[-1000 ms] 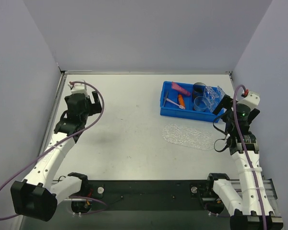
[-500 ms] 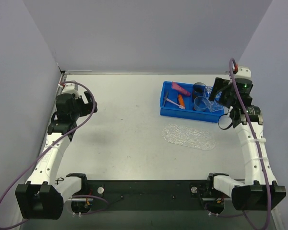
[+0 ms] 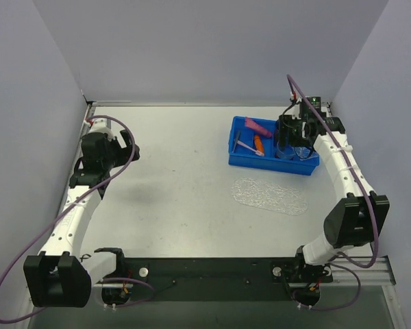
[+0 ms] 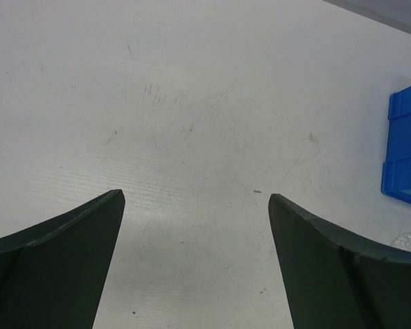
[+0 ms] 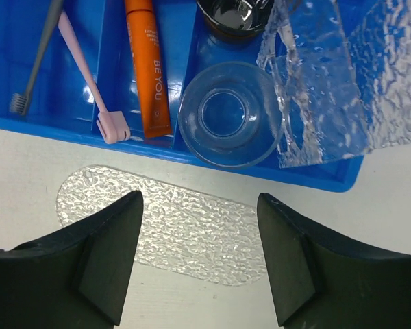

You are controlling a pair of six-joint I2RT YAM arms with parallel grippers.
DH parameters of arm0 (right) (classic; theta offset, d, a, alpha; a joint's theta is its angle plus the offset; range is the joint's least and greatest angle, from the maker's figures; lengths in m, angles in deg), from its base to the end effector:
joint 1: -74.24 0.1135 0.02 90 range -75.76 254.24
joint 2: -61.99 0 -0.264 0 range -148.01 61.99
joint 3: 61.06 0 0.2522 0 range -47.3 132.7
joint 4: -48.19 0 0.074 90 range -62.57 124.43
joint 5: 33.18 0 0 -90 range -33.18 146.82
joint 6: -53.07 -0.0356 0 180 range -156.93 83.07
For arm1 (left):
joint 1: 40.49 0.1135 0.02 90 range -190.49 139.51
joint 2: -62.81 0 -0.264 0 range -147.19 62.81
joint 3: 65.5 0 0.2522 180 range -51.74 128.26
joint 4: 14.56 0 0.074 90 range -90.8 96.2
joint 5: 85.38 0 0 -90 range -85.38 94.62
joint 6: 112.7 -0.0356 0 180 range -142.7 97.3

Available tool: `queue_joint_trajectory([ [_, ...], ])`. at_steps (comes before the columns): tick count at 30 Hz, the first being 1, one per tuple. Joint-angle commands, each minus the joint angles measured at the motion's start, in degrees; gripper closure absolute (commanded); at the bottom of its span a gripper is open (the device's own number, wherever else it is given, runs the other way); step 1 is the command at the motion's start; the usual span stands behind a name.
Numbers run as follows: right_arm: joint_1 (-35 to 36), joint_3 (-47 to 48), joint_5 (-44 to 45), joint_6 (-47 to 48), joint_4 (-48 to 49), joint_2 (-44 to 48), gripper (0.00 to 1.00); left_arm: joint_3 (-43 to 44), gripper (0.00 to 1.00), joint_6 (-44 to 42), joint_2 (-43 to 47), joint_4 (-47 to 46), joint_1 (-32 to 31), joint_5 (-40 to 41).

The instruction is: Prepare toiletry sets of a toothbrush and toothpaste on the tray

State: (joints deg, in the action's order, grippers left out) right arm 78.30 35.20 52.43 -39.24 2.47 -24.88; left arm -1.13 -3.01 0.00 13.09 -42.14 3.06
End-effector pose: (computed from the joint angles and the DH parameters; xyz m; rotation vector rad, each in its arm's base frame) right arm 0.3416 0.0270 0.3534 -0.0765 2.2052 0.1464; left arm 0.2498 -0.0082 0.3070 -0.3021 2.0134 -0.2624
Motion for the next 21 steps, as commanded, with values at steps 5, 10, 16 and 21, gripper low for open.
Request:
queue_joint_trajectory([
  [5,0.9,5.3,-1.5,2.0,-2.9,-8.0,0.43,3.4,0.03,2.1,-1.7,1.1,0.5,3.0],
  [10,2.4,7.0,-1.8,4.1,-2.4,-11.5,0.44,3.9,0.03,4.0,-1.0,1.9,0.7,7.8],
  [16,3.9,8.0,-1.8,3.4,-0.3,-16.0,0.49,6.2,0.03,4.6,-2.8,3.9,0.8,8.7],
  [21,4.6,8.3,1.9,3.0,0.5,-17.4,0.54,4.7,0.03,1.6,-1.9,4.2,0.8,6.8],
])
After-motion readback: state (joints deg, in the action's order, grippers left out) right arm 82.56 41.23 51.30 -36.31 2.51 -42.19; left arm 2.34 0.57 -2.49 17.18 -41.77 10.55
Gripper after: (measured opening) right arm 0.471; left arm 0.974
